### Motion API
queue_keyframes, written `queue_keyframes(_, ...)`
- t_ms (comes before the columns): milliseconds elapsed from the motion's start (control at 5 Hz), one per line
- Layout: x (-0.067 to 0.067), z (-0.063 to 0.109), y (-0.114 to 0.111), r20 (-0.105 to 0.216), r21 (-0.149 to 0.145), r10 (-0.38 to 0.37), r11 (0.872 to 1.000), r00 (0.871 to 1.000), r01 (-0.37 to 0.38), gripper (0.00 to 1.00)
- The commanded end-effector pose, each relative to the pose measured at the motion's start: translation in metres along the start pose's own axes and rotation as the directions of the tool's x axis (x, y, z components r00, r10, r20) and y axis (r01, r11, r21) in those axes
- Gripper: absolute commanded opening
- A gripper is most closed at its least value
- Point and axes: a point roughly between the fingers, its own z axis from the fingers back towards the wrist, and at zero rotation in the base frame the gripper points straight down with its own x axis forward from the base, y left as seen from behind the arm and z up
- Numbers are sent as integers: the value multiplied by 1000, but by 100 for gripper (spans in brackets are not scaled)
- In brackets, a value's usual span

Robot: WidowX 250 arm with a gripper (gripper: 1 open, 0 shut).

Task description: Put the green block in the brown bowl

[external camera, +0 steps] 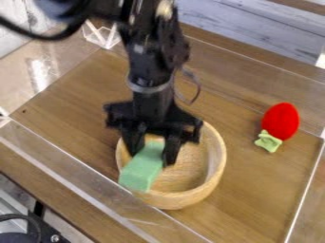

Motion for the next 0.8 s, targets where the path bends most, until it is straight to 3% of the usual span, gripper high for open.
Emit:
queue_keyframes(0,22,26,-14,73,-16,-23,1000,997,24,0)
queue_keyframes(200,33,28,-27,75,-17,-48,999,996,49,100)
queue_keyframes(600,28,36,-26,78,1,-100,995,992,100,100)
